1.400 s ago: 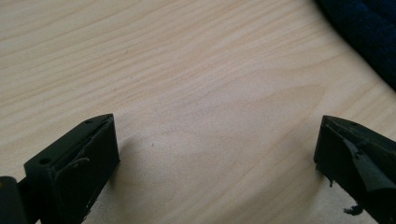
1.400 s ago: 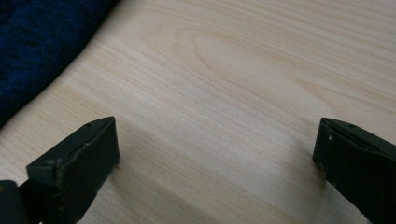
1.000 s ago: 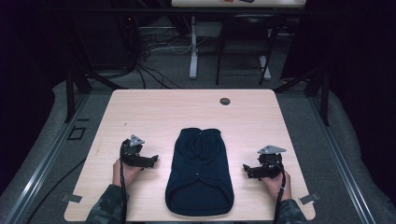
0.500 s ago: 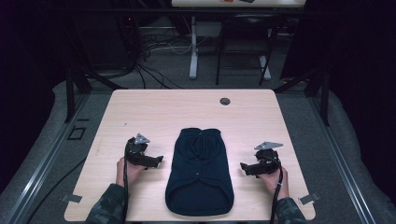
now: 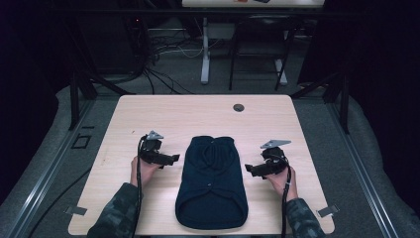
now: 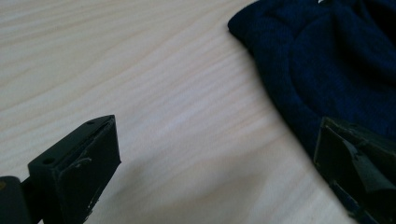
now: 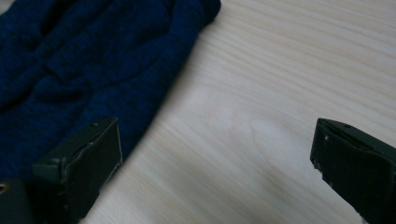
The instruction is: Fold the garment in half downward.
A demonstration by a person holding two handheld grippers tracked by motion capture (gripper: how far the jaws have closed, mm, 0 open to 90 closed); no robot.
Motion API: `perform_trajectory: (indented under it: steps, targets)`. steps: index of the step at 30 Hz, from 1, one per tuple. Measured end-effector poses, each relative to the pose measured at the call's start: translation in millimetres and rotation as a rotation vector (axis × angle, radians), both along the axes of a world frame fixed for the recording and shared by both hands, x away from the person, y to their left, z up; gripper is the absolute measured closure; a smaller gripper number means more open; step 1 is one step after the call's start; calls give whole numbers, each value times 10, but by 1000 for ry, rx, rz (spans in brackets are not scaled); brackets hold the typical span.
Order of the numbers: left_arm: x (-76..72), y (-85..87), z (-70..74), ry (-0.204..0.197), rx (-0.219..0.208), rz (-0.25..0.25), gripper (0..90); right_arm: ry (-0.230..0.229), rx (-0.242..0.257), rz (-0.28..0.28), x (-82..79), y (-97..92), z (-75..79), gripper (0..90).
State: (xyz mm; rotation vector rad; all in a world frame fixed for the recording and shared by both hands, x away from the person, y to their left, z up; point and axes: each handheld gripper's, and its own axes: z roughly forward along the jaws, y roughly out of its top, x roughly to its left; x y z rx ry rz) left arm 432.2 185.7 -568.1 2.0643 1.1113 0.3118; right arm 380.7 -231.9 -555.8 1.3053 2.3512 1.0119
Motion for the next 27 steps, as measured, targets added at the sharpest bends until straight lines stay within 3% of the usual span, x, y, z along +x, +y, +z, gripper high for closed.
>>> perform_trajectory:
  steps: [7,11,16,22,27]
  targets:
    - [152,-172,64,16,7,-36,3,24,-7,46,233,210,71,23]
    - [240,-284,89,22,25,-47,4,43,24,60,407,337,126,30]
    - [374,-442,110,27,29,-53,5,62,22,70,556,461,134,32]
    - [503,-656,86,49,51,-72,17,109,47,76,777,623,89,83]
    - [560,-825,24,63,79,-89,60,134,34,66,914,748,-32,168]
